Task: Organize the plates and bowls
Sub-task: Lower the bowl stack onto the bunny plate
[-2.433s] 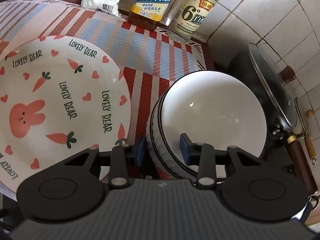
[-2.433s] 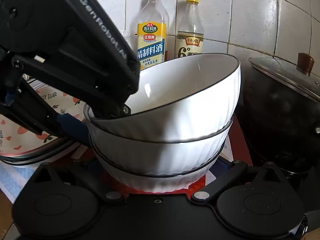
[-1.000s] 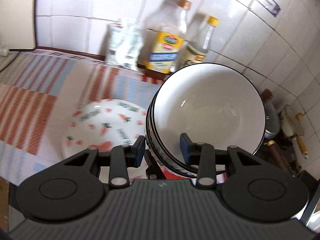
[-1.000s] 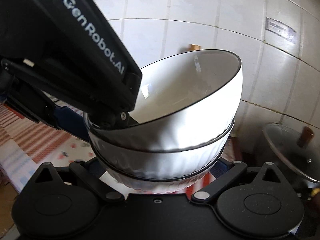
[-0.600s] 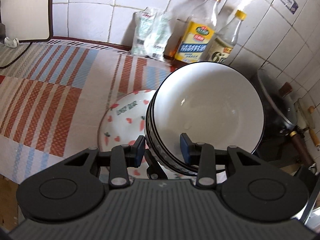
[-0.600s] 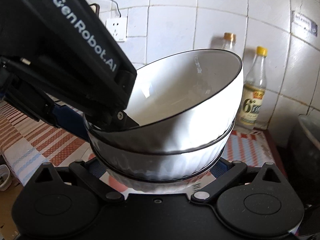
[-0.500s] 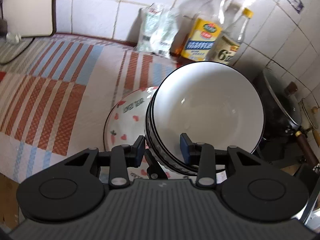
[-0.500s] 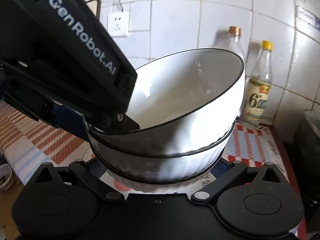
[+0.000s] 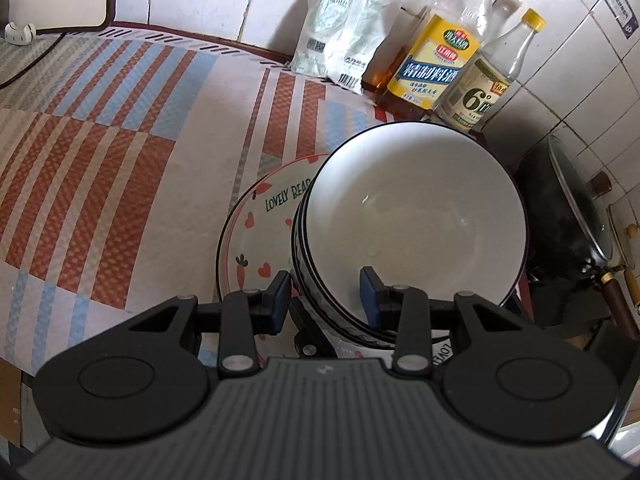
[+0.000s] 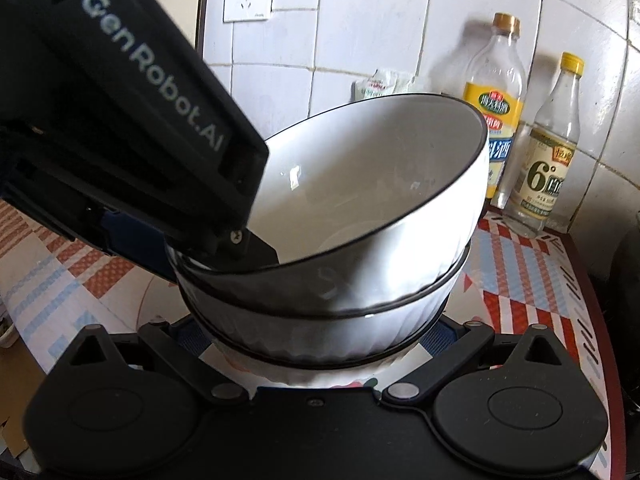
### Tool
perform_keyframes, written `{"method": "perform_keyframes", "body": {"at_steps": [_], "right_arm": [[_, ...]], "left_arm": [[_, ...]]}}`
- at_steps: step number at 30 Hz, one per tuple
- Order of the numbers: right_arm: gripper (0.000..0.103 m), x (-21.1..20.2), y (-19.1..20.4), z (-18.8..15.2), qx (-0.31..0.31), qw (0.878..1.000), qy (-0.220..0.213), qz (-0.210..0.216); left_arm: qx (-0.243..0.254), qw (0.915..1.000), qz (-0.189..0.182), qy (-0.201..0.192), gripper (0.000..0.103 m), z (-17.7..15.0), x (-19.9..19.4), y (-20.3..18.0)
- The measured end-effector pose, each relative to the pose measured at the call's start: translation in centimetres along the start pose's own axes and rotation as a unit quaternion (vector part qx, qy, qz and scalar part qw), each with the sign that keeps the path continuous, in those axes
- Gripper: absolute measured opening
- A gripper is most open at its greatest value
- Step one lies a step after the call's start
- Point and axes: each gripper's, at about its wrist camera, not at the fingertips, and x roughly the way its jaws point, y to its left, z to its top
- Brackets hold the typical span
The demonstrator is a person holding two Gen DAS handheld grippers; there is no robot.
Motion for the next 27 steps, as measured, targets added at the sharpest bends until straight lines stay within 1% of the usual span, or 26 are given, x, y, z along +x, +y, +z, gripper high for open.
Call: {"method": "perform_keyframes", "body": {"at_steps": [5,9,12,15,18,19,22,27], "right_arm": [[0.102,-0.1,-0.8,0.2,0.024,1.0,0.011,0.005],[0.102,0.2,-1.1,0.3,0.017,1.0,0.011,0.007],[0.102,0.1,-1.3,0.3,0.021,1.0,0.019,0.004],[0.102,-0.4,-1.2,0.4,0.018,1.0,0.017,-0.005],[0.102,-1.4,-1.3,0.5,0.022,1.0,0.016,-0.003],[0.102,-1.7,-1.3,0.5,0.025,1.0,0.019,-0.004],[0.102,-3.2,-1.4,0.5,0.029,0.999,0.024,-0.005],[0.102,-6.3,-0.7,0.7,0.02,1.0,0.015,-0.008]], "left_arm": [[0.008,1.0,0.002,-0.004,0.035,0.0,0.2,-0.1],[0.002,1.0,0.002,-0.001,0.035,0.2,0.3,0.2],[-0.002,0.9999,0.005,0.01,0.035,0.6,0.5,0.2],[-0.01,0.9999,0.003,0.012,0.034,0.7,0.7,0.5],[-0.014,0.9998,0.008,0.011,0.035,0.9,0.6,0.8],[-0.012,0.9998,0.011,0.009,0.033,1.0,0.4,0.8],[-0.009,0.9999,0.005,-0.008,0.033,1.2,-0.8,1.0],[0.011,0.9996,0.005,-0.024,0.033,1.1,-3.9,0.5]]}}
